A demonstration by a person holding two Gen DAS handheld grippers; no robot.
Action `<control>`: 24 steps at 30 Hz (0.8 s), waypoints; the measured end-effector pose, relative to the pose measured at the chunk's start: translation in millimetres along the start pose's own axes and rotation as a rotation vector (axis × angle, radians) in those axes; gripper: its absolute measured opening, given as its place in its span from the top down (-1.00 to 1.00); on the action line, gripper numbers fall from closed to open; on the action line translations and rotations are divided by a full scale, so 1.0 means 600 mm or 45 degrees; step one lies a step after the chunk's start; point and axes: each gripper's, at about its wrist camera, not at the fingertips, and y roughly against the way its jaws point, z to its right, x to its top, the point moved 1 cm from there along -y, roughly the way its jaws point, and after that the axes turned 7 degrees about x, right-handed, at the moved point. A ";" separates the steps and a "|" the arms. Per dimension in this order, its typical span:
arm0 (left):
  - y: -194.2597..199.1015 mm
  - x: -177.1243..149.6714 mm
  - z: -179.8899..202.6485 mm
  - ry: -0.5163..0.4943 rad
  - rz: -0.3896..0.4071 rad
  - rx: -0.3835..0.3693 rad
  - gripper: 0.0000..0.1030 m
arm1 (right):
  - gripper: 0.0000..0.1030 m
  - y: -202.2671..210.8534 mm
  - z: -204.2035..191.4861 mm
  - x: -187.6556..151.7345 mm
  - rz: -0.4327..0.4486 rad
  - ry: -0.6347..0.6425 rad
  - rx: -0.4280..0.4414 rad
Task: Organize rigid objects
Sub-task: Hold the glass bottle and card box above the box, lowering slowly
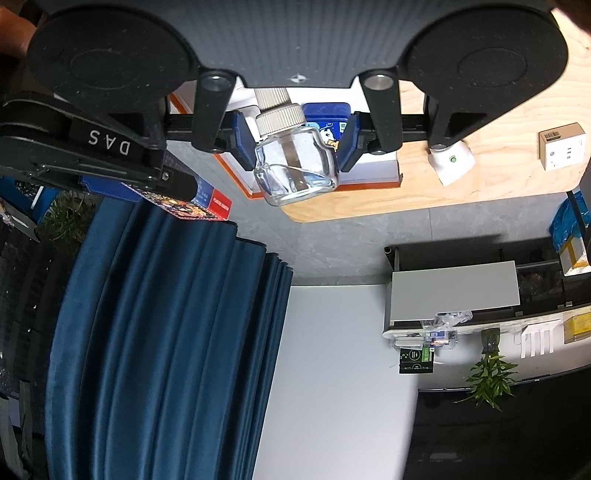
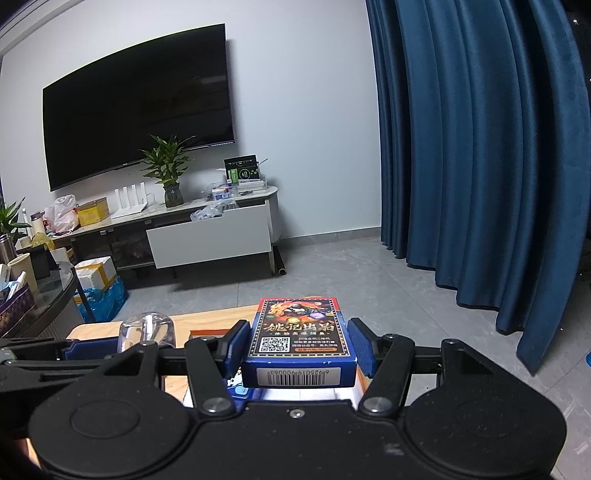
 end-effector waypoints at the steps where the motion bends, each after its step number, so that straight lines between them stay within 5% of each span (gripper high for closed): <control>1: -0.001 0.000 0.000 0.001 0.000 0.000 0.05 | -0.37 0.000 0.000 0.000 0.000 0.000 0.000; 24: 0.000 -0.002 0.001 0.020 0.004 0.001 0.05 | -0.37 -0.004 -0.016 -0.005 0.000 0.001 0.000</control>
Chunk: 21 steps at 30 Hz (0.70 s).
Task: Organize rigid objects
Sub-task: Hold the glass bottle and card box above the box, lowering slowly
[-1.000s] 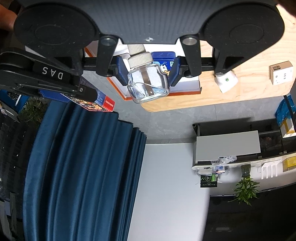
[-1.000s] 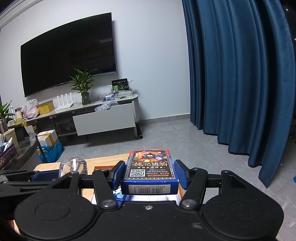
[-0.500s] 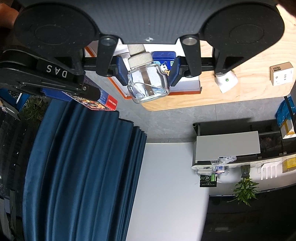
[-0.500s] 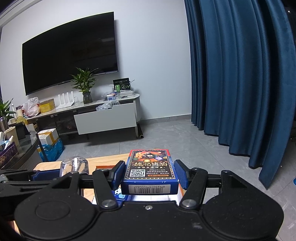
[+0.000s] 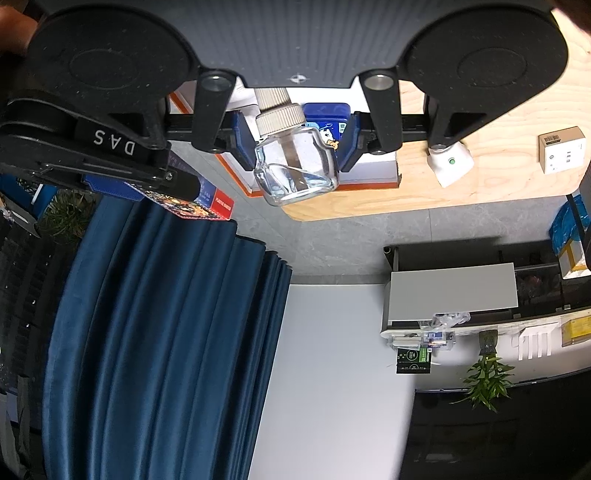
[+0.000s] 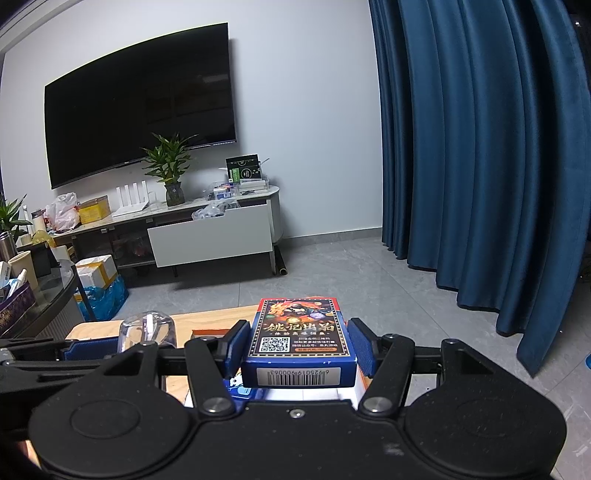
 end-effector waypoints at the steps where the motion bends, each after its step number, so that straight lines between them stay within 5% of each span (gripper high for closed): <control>1: 0.000 0.000 -0.001 -0.001 0.000 0.000 0.05 | -0.37 0.000 0.001 0.000 0.000 0.000 0.000; 21: 0.000 -0.001 -0.002 0.006 -0.001 -0.001 0.05 | -0.37 -0.002 0.010 -0.002 -0.003 0.002 0.005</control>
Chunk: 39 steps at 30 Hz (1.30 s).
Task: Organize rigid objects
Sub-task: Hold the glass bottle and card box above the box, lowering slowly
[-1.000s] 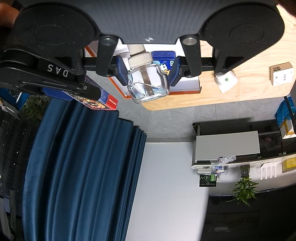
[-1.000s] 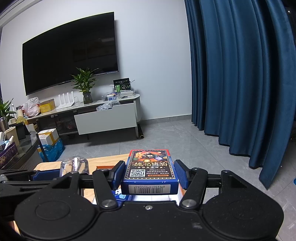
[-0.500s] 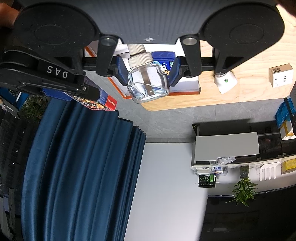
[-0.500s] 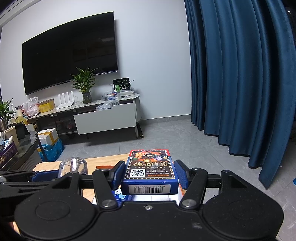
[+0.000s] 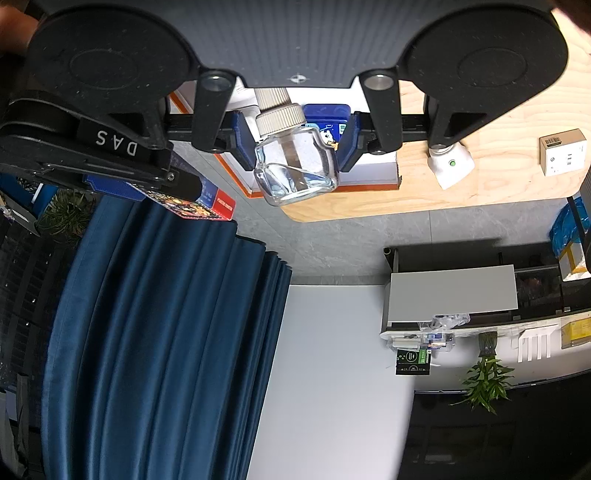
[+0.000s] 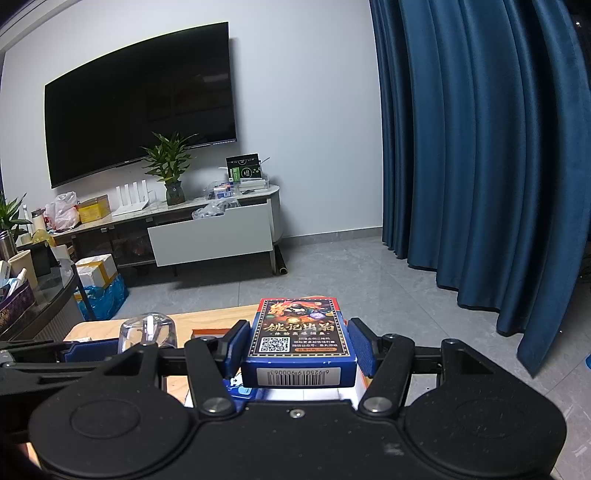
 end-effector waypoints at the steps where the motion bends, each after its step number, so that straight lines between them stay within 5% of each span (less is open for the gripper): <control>1: 0.000 0.000 0.000 0.001 -0.001 -0.001 0.05 | -0.37 0.000 0.000 0.000 0.001 0.001 -0.001; 39: -0.014 -0.007 -0.003 0.017 -0.037 -0.003 0.05 | -0.37 -0.022 0.015 -0.007 -0.034 0.001 -0.005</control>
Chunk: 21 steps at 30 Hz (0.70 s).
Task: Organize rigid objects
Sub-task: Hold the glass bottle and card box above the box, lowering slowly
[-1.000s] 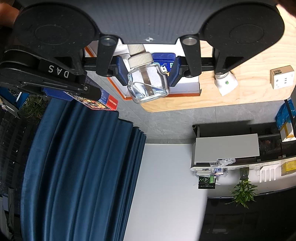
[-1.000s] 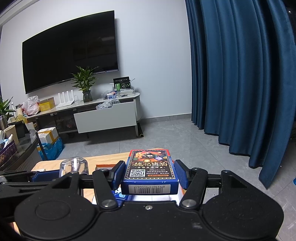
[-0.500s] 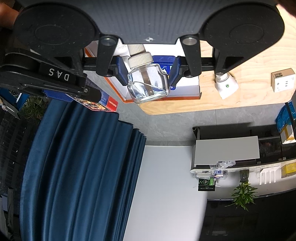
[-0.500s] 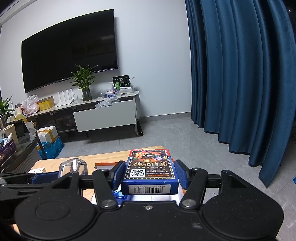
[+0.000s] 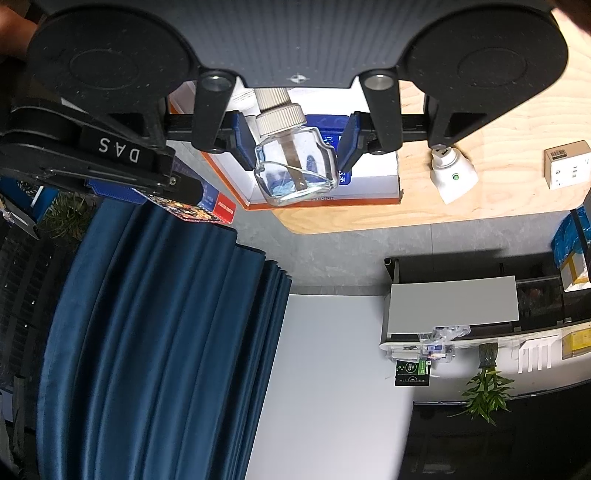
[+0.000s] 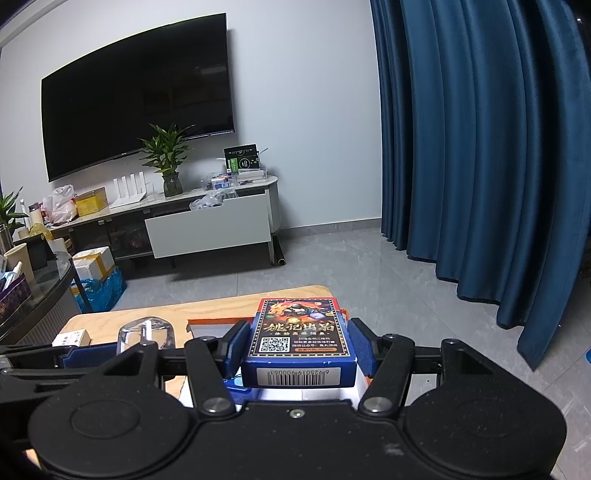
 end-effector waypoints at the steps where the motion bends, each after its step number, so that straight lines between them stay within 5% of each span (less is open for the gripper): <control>1: -0.001 0.000 0.000 0.001 -0.001 0.001 0.05 | -0.37 0.000 0.000 0.000 0.001 0.000 0.000; 21: -0.011 -0.002 -0.011 0.011 -0.032 0.004 0.05 | -0.37 -0.022 -0.001 0.001 -0.049 0.003 0.001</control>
